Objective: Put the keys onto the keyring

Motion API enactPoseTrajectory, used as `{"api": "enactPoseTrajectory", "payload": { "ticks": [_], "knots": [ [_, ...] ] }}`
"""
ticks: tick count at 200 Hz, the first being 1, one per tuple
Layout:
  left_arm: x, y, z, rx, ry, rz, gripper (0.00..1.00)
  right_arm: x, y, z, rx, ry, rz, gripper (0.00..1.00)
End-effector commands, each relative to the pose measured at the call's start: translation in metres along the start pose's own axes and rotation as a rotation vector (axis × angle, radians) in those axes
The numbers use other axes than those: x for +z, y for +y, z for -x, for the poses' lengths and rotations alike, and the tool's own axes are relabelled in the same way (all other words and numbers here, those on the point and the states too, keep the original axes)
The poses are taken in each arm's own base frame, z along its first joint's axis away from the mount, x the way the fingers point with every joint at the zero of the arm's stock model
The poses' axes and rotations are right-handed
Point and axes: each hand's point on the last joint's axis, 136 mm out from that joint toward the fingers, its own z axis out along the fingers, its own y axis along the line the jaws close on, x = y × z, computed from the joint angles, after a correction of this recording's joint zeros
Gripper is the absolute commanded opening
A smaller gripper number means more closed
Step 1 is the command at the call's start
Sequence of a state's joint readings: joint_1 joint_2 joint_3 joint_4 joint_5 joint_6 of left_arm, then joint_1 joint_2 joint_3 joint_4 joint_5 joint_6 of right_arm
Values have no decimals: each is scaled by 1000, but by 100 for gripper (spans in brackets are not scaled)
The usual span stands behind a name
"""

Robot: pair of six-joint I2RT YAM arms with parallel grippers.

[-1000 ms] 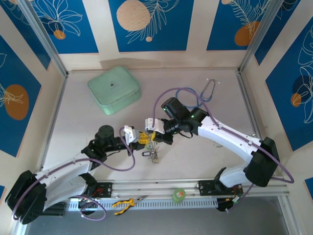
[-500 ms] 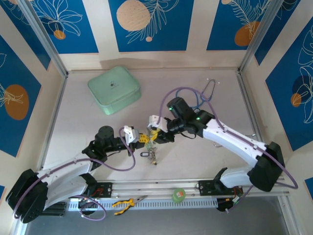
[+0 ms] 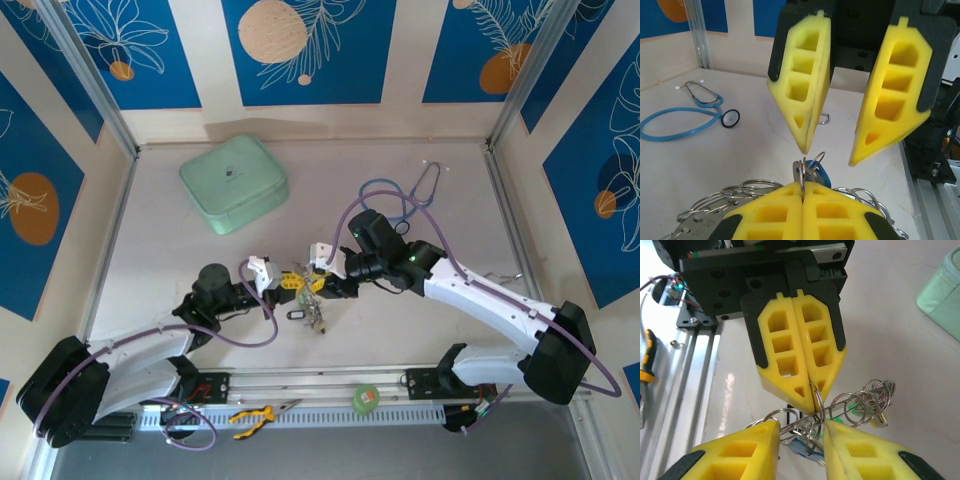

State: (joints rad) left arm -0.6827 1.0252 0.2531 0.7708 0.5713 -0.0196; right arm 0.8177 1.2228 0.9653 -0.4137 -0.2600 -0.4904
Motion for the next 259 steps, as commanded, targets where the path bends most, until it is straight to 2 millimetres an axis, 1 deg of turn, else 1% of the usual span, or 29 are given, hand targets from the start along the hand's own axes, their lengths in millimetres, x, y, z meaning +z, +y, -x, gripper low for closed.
{"api": "enactPoseTrajectory", "payload": {
  "ticks": [1, 14, 30, 54, 86, 109, 114, 153, 170, 187, 202, 216, 233, 259],
  "knots": [
    [-1, 2, 21, 30, -72, 10, 0, 2, -6, -3, -17, 21, -40, 25],
    [-2, 2, 21, 27, -72, 14, 0, 4, -5, -6, -21, 32, -38, 19],
    [-2, 3, 21, 24, -74, 19, 0, 6, -3, -8, -27, 47, -34, 13],
    [-2, 4, 23, 21, -77, 25, 0, 6, 0, -7, -22, 39, -25, 11],
    [-2, 4, 24, 16, -85, 26, 0, 9, 2, -12, -24, 57, -25, 10],
    [-3, 4, 27, 17, -94, 28, 0, 11, 4, -12, -32, 61, -19, 2],
    [-3, 4, 27, 18, -96, 30, 0, 12, 6, -12, -34, 62, -14, 0],
    [-4, 4, 32, 24, -115, 29, 0, 18, 22, -9, -31, 48, 65, 0],
    [-4, 3, 33, 32, -122, 24, 0, 14, 20, -9, -6, 24, 65, 11],
    [-4, 0, 32, 54, -126, 11, 0, -2, 11, -1, 41, -60, 57, 21],
    [-4, -2, 31, 81, -128, 3, 0, -18, 7, 9, 73, -146, 69, 23],
    [-3, -5, 28, 101, -121, -19, 0, -27, 1, 13, 97, -190, 64, 23],
    [-2, -7, 27, 114, -120, -37, 0, -27, -5, 13, 118, -193, 58, 24],
    [0, -10, 27, 129, -124, -62, 0, -21, -5, 13, 126, -181, 94, 25]
  ]
}}
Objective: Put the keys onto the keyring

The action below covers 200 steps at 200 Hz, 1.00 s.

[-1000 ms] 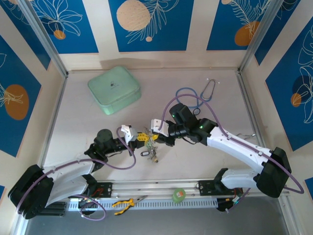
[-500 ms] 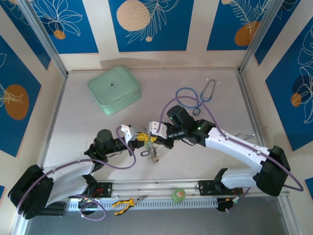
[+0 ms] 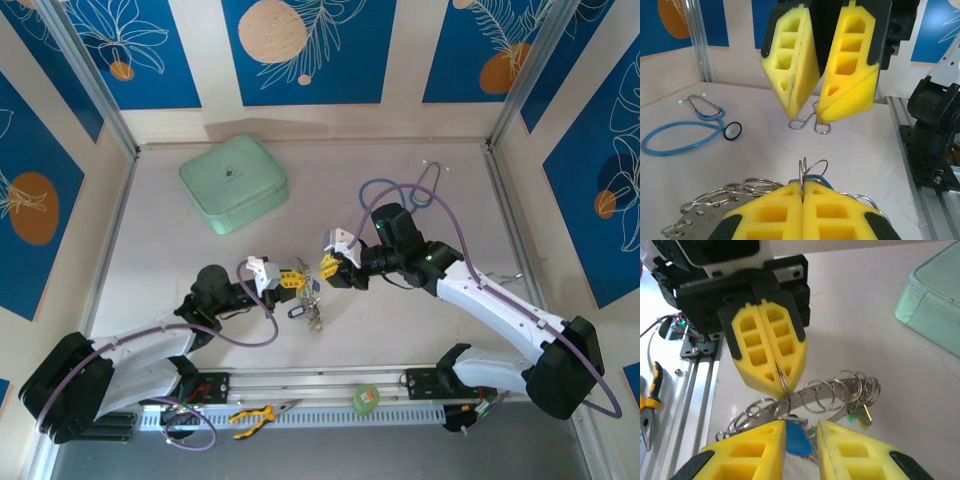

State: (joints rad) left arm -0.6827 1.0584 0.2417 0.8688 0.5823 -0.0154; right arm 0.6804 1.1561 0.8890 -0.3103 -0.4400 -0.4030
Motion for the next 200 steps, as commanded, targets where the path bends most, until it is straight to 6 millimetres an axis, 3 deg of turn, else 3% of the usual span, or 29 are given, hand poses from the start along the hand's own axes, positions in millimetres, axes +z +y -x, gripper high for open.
{"api": "enactPoseTrajectory", "payload": {
  "ticks": [1, 41, 95, 128, 145, 156, 176, 200],
  "knots": [
    [0, -8, 21, 96, -82, -54, 0, 4, 9, 9, 25, -28, 86, 25],
    [2, -11, 20, 99, -83, -74, 0, 21, 13, 4, 32, -11, 150, 28],
    [2, -14, 21, 98, -87, -95, 0, 27, 15, 2, 39, -14, 188, 24],
    [3, -14, 25, 96, -104, -102, 0, 31, 16, 3, 40, -17, 214, 12],
    [3, -12, 24, 95, -101, -95, 0, 31, 16, 6, 36, -28, 220, 0],
    [4, -8, 22, 87, -91, -70, 0, 30, 17, 6, 32, -25, 219, 0],
    [3, 1, 16, 75, -46, -11, 24, 26, 15, 2, 19, 18, 187, 0],
    [0, 1, 4, 97, 74, -3, 27, 21, 11, -9, -17, 132, 131, 0]
  ]
}}
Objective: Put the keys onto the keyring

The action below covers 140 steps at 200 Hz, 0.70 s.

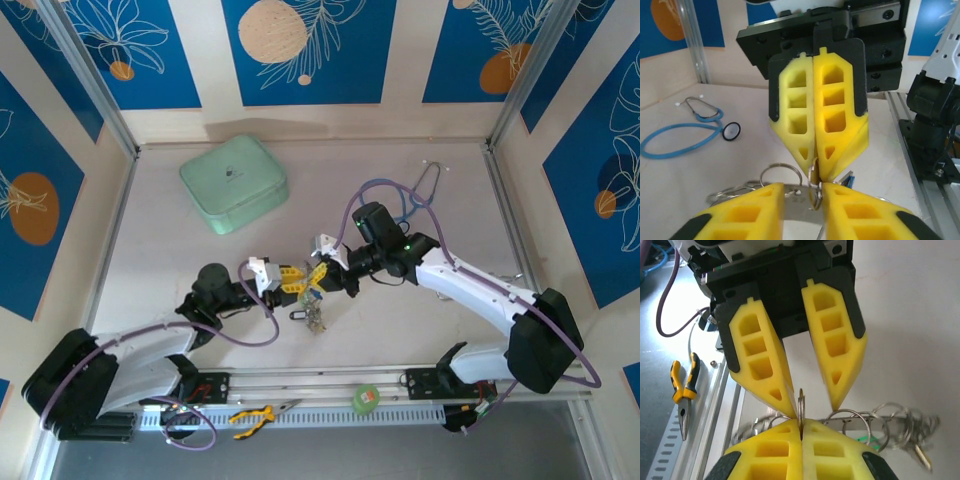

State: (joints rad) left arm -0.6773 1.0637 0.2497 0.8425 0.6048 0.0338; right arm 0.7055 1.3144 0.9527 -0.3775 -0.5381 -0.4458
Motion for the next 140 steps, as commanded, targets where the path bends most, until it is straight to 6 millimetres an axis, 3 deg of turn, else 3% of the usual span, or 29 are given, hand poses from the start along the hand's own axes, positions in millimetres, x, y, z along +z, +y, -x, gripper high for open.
{"api": "enactPoseTrajectory", "payload": {
  "ticks": [1, 39, 92, 120, 140],
  "knots": [
    [-1, 3, 7, 61, 62, 14, 27, -8, 2, 5, -67, 74, -37, 0],
    [-4, 0, 2, 83, 165, -6, 25, -9, -1, -1, -128, 215, -87, 0],
    [2, -2, 5, 76, 169, -45, 21, 0, 6, 16, -193, 236, -68, 0],
    [4, -2, 7, 77, 164, -54, 12, 9, 11, 22, -217, 238, -46, 0],
    [4, -3, 8, 81, 153, -62, 0, 10, 10, 19, -217, 258, -52, 0]
  ]
}}
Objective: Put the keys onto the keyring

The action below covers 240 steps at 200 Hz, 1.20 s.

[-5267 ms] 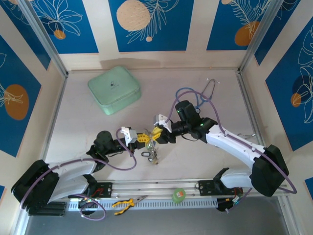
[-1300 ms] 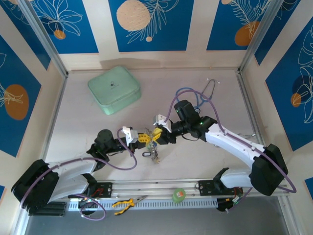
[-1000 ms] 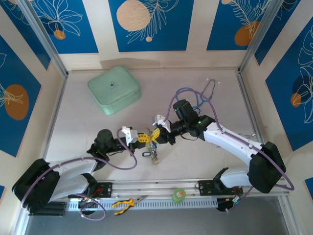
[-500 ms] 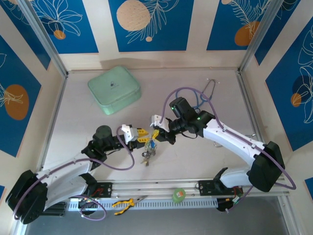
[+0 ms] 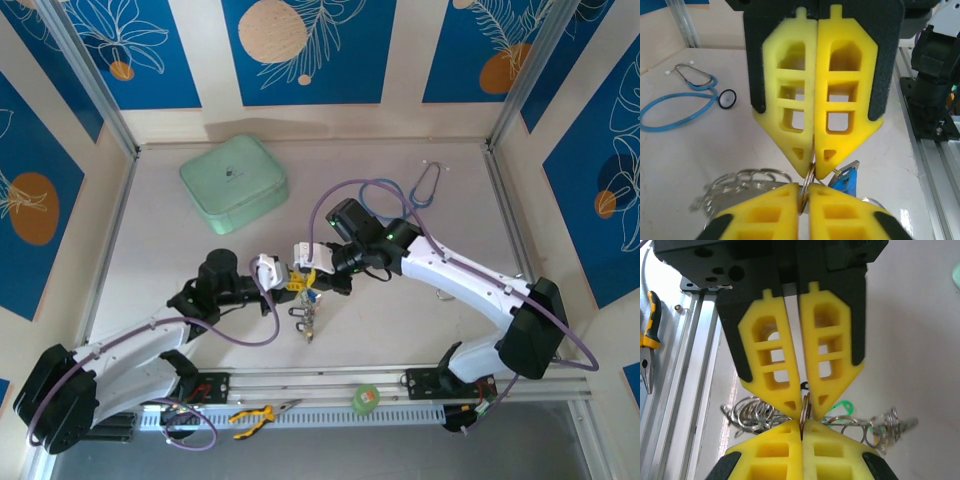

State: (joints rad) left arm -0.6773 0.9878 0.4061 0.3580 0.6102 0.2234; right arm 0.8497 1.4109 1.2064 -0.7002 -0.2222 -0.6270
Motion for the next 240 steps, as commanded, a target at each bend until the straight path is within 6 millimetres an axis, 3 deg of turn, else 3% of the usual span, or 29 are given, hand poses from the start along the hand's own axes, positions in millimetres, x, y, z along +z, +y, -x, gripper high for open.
{"api": "enactPoseTrajectory", "payload": {
  "ticks": [1, 17, 34, 56, 95, 154, 240],
  "knots": [
    [1, -1, 19, 47, -46, -21, 0, -3, 6, 18, -46, -37, 22, 0],
    [1, -1, 21, 42, -58, -23, 0, -8, 2, 17, -15, -62, 2, 0],
    [-1, -1, 22, 36, -80, -15, 0, -19, -4, 17, 45, -138, -20, 23],
    [-4, 0, 28, 23, -138, 5, 0, -34, -7, 15, 118, -259, -20, 32],
    [-7, 3, 33, 7, -222, 42, 0, -44, -10, 7, 188, -393, -63, 33],
    [-6, 3, 35, -5, -254, 35, 0, -38, -5, -7, 179, -396, -110, 33],
    [-4, 4, 36, -18, -258, 31, 0, -22, -2, 2, 134, -355, -59, 36]
  ]
}}
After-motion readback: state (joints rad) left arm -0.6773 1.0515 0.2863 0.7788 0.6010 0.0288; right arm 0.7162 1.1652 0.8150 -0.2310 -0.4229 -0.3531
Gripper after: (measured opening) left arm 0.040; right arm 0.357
